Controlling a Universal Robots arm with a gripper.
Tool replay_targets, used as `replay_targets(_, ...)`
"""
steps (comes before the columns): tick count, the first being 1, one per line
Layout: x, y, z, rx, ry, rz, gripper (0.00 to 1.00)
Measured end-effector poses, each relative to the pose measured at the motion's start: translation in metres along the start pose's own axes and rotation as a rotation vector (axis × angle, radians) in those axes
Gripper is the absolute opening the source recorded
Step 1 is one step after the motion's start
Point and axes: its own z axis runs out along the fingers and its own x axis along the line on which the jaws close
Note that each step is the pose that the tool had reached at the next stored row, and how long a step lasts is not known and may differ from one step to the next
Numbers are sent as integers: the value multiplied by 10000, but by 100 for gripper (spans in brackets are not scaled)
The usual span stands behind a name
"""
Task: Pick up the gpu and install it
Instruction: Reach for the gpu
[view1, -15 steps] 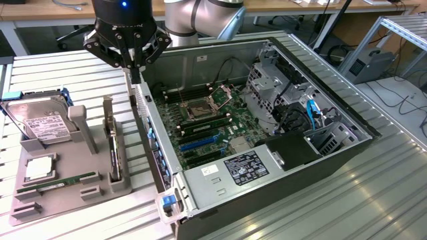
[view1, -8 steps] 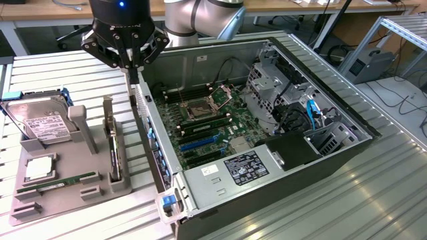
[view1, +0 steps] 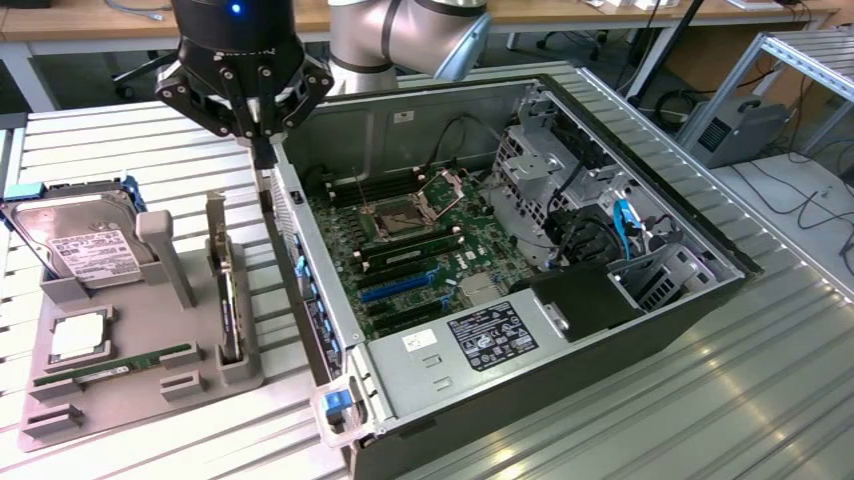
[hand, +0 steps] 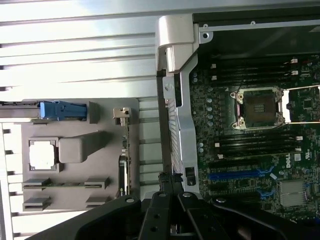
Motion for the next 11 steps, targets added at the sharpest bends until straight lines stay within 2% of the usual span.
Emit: replay_targets(11, 43, -3, -1, 0, 0, 0, 11)
